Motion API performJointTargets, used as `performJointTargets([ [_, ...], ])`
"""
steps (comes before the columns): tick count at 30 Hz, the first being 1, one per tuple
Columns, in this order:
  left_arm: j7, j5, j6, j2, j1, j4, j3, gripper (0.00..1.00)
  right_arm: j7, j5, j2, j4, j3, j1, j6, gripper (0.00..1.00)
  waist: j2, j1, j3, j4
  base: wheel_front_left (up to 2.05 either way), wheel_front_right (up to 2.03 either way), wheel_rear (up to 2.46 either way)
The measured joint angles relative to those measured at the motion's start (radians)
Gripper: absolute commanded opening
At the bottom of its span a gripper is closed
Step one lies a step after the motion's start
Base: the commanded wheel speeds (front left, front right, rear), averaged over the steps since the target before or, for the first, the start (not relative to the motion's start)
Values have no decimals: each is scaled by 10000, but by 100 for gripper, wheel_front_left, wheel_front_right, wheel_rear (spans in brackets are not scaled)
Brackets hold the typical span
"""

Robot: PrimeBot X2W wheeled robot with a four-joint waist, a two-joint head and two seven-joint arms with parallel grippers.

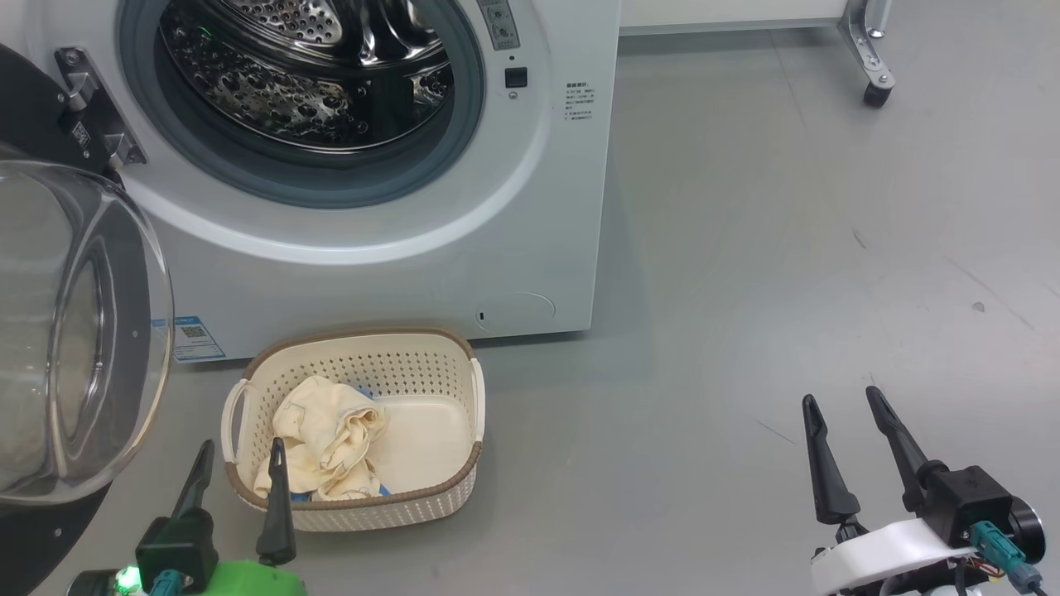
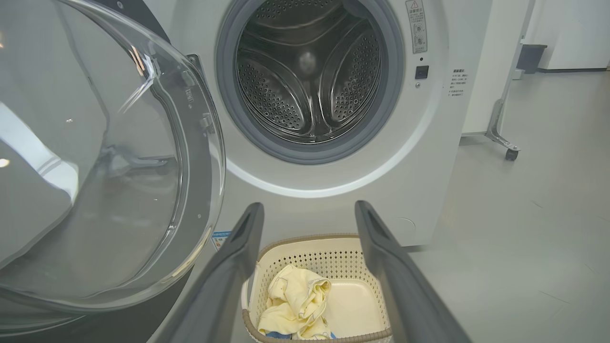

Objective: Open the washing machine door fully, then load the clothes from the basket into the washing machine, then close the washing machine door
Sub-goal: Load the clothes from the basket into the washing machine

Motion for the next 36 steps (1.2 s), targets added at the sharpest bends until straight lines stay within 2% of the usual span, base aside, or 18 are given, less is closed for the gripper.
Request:
performJointTargets([
  [36,0,174,81,0,-4,-96,-31,100,0,17,4,-6,27,0,15,100,0,0,72,131,100,-99,0],
])
